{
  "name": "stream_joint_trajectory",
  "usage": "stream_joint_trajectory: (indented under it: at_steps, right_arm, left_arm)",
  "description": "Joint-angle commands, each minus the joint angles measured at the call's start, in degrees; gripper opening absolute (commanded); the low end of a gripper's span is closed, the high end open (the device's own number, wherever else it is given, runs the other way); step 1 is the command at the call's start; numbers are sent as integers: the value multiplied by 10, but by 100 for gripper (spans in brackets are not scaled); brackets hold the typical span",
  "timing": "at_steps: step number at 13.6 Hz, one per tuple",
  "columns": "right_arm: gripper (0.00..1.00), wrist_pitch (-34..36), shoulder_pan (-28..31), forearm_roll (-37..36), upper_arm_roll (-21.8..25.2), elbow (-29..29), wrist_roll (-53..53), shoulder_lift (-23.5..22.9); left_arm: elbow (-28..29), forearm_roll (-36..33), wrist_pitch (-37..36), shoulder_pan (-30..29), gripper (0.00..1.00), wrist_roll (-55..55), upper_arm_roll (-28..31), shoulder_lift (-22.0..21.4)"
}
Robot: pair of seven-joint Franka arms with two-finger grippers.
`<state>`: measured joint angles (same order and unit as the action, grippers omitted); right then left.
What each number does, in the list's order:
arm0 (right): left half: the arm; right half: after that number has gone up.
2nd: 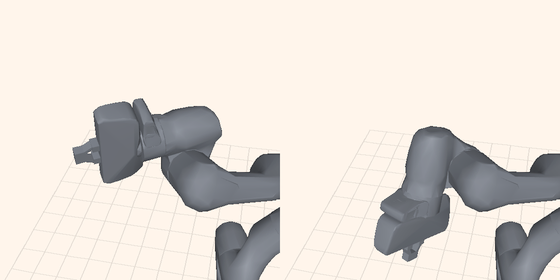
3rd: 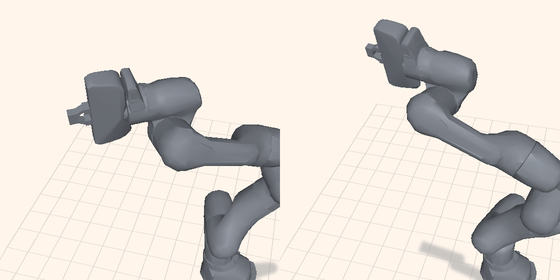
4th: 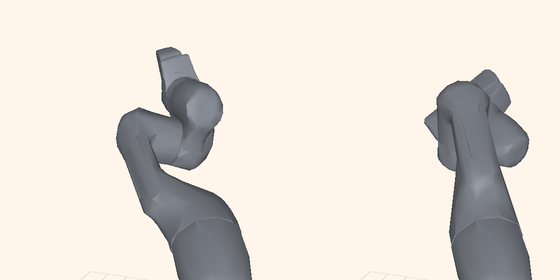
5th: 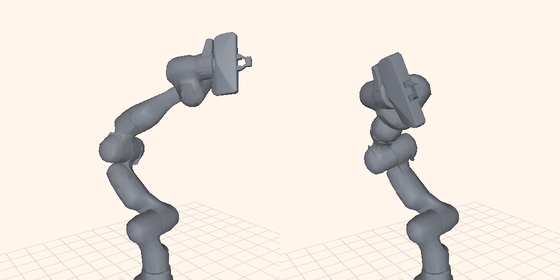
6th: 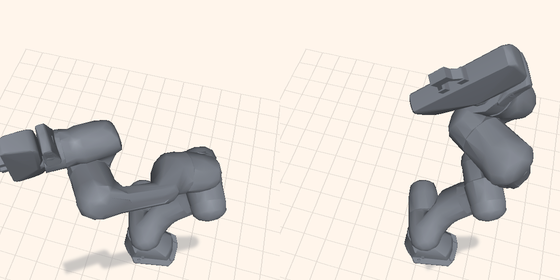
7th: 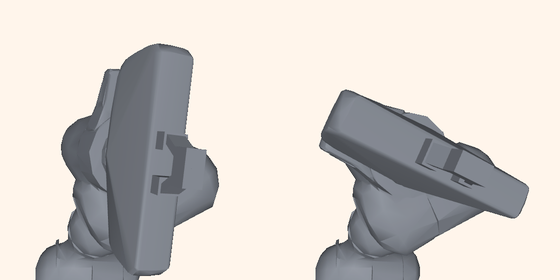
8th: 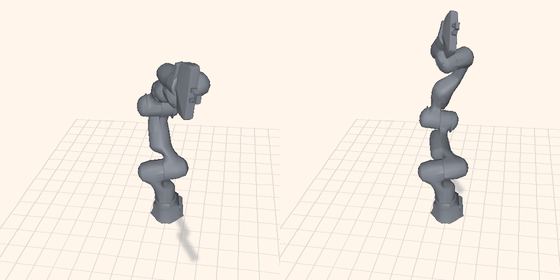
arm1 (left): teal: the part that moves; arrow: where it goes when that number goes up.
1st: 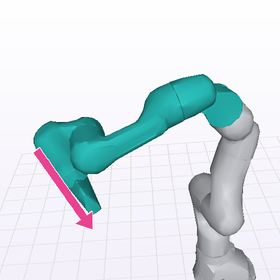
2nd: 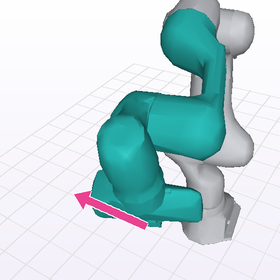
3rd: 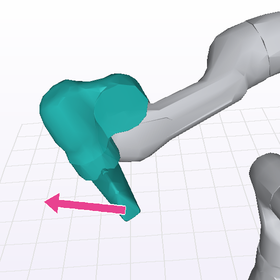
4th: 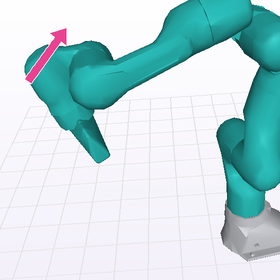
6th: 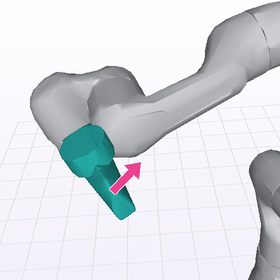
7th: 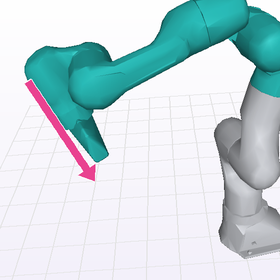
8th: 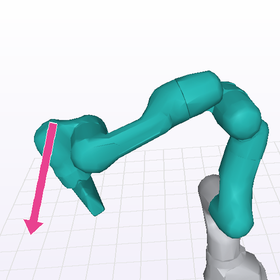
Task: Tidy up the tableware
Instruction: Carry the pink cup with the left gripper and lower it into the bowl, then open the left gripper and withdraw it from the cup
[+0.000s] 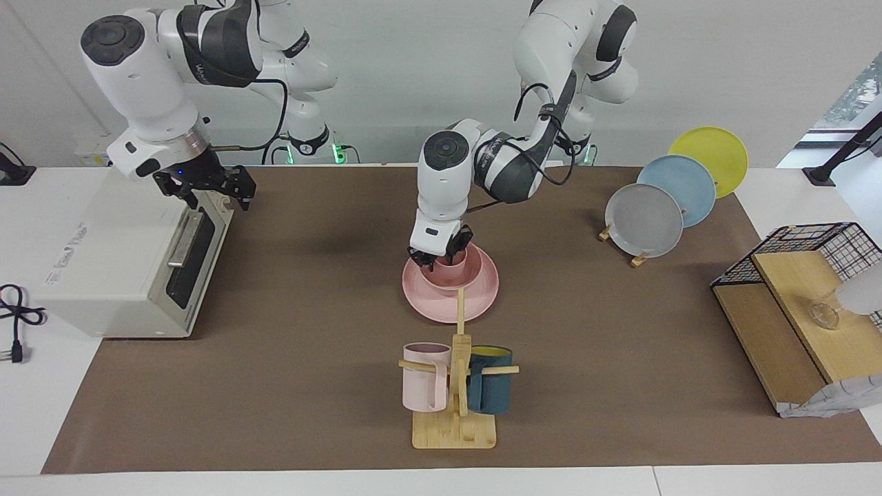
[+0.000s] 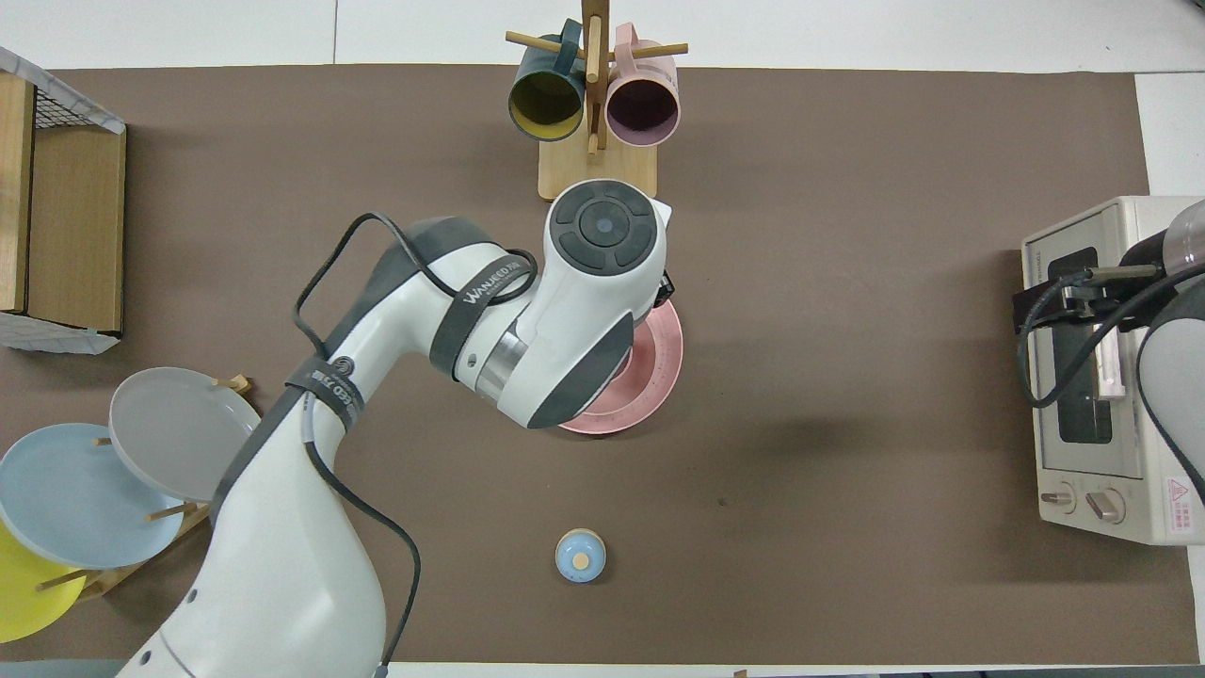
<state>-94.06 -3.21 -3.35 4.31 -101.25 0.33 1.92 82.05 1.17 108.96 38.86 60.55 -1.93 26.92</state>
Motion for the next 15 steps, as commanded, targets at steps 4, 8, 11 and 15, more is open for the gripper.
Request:
stream_joint_trajectory:
  at_steps: [4, 8, 11, 15]
  right_arm:
    - [100, -20, 18, 7, -6, -3, -27, 10]
    - [100, -33, 18, 9, -3, 5, -27, 5]
    - [100, -47, 17, 10, -1, 9, -26, 5]
    - [100, -48, 33, 10, -4, 10, -31, 5]
  left_arm:
    - [12, -7, -136, -130, 100, -147, 2, -153]
    - [14, -3, -216, -267, 100, -375, 2, -224]
    - [30, -3, -239, -331, 100, -496, 2, -248]
    - [119, -4, -215, -334, 100, -527, 2, -303]
